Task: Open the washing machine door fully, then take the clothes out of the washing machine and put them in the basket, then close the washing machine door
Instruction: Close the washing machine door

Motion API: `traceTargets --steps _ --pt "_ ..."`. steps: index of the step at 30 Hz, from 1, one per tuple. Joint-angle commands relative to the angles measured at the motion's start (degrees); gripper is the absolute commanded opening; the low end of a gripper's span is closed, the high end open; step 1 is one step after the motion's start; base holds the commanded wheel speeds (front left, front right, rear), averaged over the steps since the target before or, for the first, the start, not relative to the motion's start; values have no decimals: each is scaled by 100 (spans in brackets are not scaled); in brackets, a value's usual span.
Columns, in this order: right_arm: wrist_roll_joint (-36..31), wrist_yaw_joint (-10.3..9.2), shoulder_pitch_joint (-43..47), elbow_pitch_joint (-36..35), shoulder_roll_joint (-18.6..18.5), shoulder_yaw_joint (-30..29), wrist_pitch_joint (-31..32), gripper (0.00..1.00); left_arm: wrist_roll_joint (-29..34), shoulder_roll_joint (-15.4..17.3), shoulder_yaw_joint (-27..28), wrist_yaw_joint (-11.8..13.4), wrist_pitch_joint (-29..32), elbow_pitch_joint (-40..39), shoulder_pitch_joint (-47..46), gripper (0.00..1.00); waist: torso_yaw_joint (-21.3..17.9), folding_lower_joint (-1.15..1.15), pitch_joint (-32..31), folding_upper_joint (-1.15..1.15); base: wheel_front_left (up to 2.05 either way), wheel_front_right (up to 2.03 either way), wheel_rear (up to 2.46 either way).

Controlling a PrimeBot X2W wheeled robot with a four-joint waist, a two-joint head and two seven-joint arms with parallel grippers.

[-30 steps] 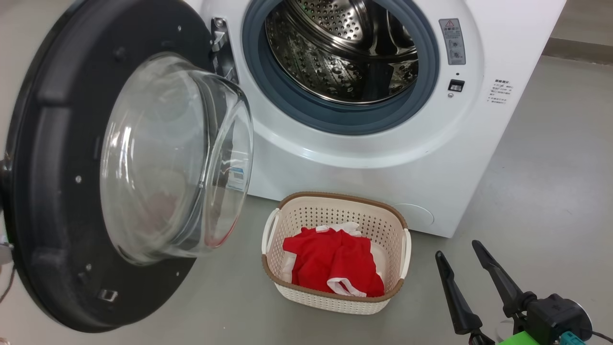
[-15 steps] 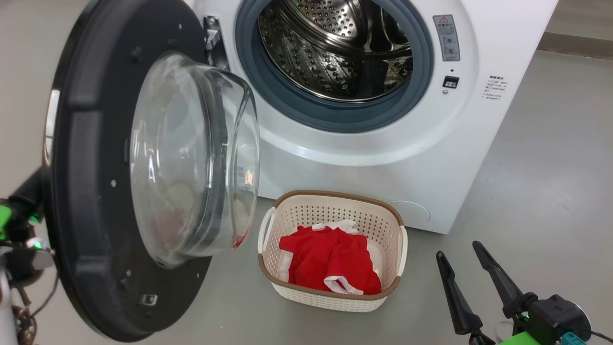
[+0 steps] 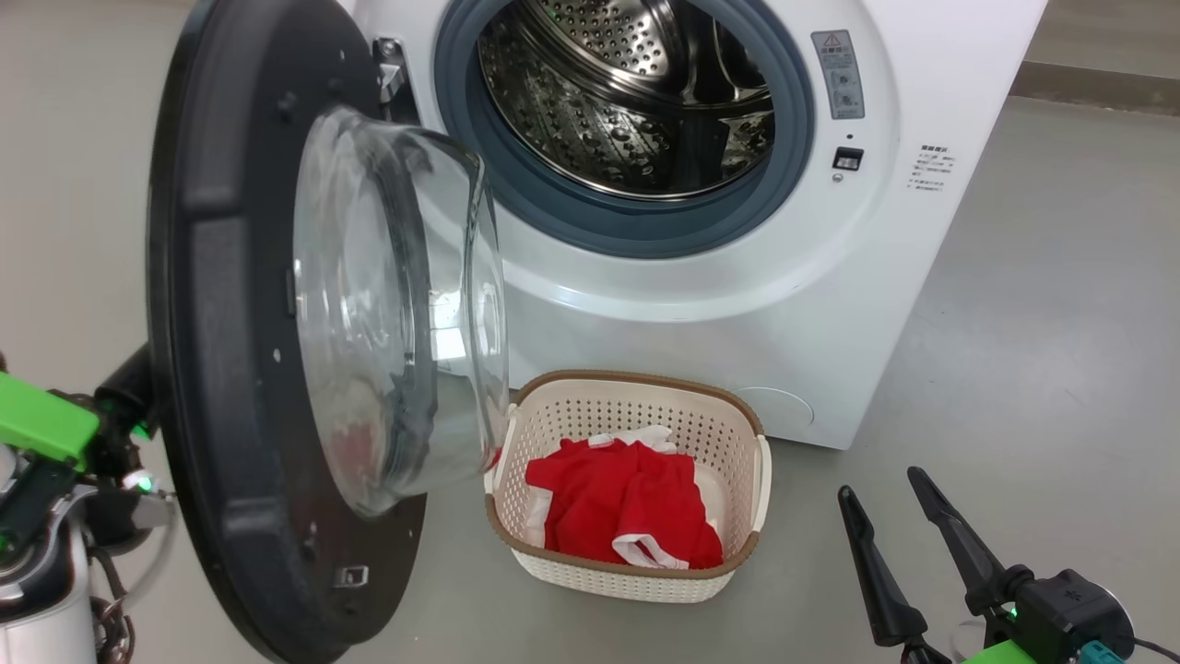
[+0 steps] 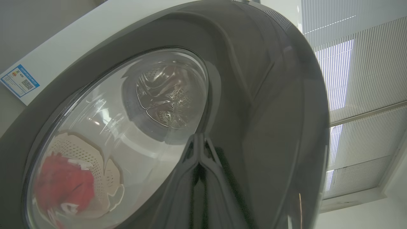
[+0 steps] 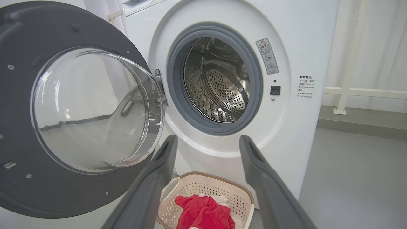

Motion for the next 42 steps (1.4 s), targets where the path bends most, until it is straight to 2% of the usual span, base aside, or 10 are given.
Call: traceTargets --steps 1,15,42 --pt "67 36 -180 -120 -49 147 -56 100 49 93 32 2 28 -220 -42 0 -31 0 -8 0 0 0 0" --pt "34 36 -165 -155 -49 139 -13 100 -46 -157 -178 -81 -99 -178 -81 0 -381 0 2 0 0 0 0" --pt "23 36 -242 -185 -49 139 9 100 -182 -273 -544 -350 -221 311 -439 0 -854 0 146 0 0 0 0"
